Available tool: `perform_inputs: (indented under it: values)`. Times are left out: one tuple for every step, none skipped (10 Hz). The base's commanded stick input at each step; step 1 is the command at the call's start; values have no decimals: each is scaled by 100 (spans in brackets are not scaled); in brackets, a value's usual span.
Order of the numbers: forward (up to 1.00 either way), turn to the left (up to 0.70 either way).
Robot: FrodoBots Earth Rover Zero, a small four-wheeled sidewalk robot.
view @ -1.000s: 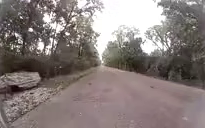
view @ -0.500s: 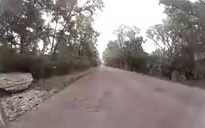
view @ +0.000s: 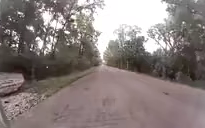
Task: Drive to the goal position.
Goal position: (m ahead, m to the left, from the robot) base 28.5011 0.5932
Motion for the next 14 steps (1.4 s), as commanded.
perform_inputs:
  values:
    - [70,0]
    - [70,0]
    - [70,0]
    - [70,0]
    - [70,0]
    - [70,0]
    - [70,0]
    - [70,0]
    - [70,0]
    - [70,0]
    - [70,0]
    - [70,0]
    - [70,0]
    - [70,0]
